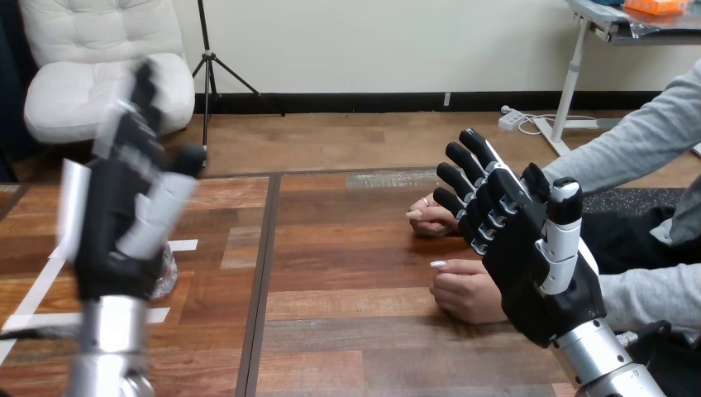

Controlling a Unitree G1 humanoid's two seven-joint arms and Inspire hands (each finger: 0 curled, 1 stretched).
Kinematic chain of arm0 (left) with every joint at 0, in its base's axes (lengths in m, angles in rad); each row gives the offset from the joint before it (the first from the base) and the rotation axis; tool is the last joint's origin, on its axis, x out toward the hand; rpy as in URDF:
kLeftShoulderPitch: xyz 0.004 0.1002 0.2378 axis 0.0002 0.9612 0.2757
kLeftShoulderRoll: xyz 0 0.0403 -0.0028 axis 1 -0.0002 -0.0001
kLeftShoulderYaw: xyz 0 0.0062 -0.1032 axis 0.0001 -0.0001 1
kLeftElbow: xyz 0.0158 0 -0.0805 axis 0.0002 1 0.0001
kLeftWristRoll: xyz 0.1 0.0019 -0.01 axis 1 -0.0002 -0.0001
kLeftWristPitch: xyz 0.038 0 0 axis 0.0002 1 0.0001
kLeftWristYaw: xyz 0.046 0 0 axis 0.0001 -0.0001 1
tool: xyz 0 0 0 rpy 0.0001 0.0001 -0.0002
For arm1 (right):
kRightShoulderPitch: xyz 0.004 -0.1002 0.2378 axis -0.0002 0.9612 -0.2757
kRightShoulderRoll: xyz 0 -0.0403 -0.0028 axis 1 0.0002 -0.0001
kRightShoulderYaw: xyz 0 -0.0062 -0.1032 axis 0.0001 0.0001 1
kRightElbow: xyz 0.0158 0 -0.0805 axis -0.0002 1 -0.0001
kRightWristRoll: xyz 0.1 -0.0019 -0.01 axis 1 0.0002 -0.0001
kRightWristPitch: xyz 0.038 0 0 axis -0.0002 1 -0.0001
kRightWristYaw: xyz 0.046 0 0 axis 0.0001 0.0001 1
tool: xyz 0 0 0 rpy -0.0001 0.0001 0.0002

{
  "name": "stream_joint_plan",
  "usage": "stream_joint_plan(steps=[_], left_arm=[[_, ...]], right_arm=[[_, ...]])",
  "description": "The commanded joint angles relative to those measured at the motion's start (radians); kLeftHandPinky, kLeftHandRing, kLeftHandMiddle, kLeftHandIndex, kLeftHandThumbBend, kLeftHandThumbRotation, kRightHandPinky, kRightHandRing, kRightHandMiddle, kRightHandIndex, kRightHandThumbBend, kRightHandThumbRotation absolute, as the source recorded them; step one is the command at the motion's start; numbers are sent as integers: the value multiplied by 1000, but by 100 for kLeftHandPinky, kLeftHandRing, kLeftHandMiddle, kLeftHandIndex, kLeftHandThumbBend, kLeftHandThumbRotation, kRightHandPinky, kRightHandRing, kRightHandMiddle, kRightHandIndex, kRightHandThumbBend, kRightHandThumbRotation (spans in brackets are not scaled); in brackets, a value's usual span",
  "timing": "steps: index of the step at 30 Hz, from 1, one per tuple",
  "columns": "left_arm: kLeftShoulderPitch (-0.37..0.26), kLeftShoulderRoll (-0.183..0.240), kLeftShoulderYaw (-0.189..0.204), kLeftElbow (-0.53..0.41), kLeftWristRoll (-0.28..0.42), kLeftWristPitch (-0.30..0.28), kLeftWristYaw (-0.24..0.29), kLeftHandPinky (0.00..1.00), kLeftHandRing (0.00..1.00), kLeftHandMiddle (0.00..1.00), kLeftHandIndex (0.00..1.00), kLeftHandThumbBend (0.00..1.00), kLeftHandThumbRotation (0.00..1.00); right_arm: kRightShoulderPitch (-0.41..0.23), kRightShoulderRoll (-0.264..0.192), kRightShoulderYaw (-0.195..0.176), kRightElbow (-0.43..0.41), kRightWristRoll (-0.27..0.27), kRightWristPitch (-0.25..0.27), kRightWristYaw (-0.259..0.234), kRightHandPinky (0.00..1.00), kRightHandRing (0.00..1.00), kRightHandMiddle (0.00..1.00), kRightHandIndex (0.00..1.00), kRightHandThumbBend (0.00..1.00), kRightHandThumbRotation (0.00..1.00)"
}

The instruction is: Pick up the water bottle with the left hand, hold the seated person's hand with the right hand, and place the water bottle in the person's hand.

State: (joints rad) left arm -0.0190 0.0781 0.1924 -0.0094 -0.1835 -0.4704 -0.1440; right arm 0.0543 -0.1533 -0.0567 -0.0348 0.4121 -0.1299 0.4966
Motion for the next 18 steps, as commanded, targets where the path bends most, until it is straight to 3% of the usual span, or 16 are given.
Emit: stream_joint_plan(steps=[1, 6, 18], left_arm=[[-84, 34, 28, 16, -9, -35, -1, 100, 100, 99, 94, 100, 50], [-98, 46, 45, 22, -24, -42, -6, 100, 100, 100, 97, 100, 38], [-113, 66, 88, 18, 5, -39, 47, 100, 100, 100, 98, 100, 22]], right_arm=[[-27, 10, -12, -25, 0, -29, -1, 100, 100, 100, 100, 100, 100], [-27, 10, -12, -27, 1, -25, -3, 100, 100, 100, 100, 100, 100], [-28, 10, -13, -26, 1, -31, -1, 100, 100, 100, 100, 100, 100]])
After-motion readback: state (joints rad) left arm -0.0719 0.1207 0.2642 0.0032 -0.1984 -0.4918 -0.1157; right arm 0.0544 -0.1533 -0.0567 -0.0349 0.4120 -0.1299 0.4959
